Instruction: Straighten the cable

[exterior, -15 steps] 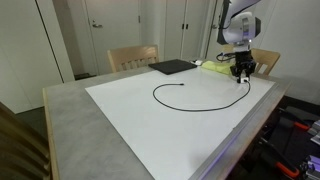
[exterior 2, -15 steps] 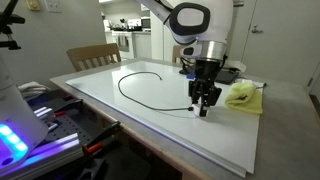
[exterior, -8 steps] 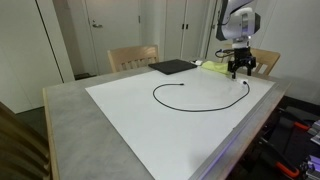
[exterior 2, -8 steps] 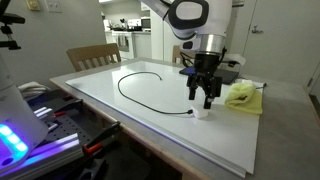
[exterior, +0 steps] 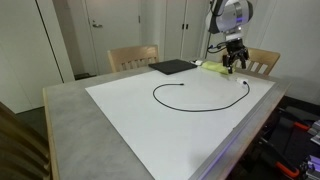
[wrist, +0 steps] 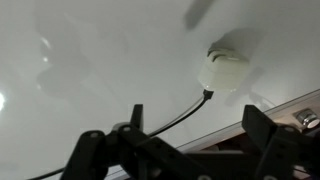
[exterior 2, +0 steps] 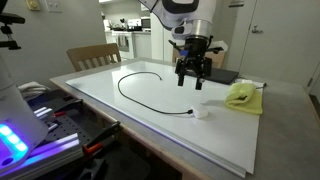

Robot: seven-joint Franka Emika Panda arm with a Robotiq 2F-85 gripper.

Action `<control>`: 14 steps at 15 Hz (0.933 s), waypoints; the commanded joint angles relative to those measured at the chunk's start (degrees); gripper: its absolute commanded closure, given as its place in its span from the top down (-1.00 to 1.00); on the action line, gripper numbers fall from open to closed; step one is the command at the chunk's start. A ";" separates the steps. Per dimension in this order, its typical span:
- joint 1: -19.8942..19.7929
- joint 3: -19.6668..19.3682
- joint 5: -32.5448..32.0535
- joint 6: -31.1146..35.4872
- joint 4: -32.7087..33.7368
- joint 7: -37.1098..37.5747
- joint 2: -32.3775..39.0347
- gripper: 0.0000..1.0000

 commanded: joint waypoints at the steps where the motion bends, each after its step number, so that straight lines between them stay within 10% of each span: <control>1: -0.22 6.10 -10.98 3.85 -1.55 -0.79 -10.19 1.00; 12: -12.53 36.12 -36.88 13.90 -9.95 -0.25 -31.54 1.00; 14: -7.87 34.94 -32.06 17.94 -11.26 -2.22 -30.85 1.00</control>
